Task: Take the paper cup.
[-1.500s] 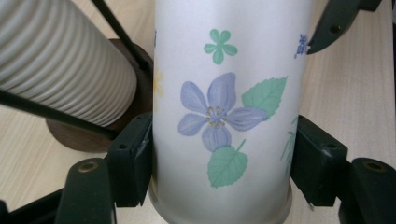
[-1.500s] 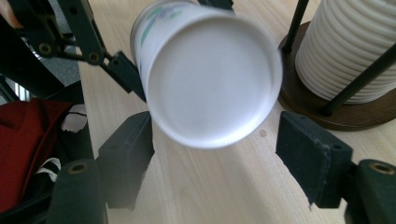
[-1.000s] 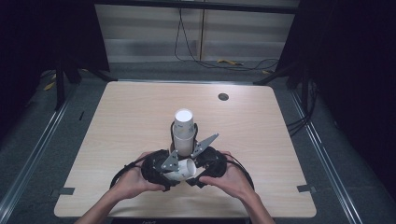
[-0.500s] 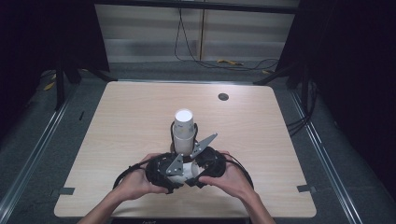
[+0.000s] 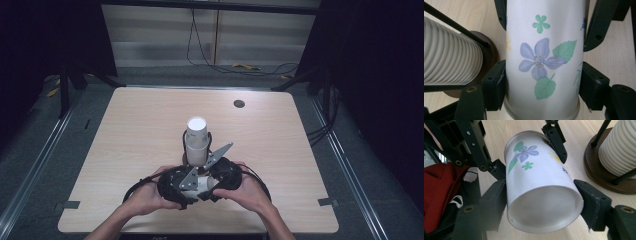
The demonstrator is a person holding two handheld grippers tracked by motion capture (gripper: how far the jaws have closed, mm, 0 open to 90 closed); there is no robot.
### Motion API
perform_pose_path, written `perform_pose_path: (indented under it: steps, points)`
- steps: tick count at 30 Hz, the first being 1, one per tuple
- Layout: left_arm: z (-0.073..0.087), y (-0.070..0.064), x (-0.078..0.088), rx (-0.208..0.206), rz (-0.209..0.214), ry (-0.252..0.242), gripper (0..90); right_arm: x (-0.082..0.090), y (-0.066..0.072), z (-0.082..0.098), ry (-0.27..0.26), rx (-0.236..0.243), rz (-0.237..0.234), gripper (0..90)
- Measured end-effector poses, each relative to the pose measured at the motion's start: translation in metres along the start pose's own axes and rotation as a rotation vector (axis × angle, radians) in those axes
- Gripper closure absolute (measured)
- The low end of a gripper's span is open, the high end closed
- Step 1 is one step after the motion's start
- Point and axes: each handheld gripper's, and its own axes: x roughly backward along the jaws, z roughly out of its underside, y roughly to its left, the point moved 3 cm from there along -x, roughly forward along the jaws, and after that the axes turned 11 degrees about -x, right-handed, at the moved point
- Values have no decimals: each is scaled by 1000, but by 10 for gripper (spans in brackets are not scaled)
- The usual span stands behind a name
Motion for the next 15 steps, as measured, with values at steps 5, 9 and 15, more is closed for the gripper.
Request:
perform_pose_path:
  steps: [5,9,15]
  points:
    - [1,0,1,2,10,-10,320,-1,2,0,4,-6,-15,319]
    - [2,0,1,1,14,-19,318,0,2,1,3,-1,-18,331]
    - [3,1,2,7,6,-41,294,2,2,1,-19,-16,-13,348]
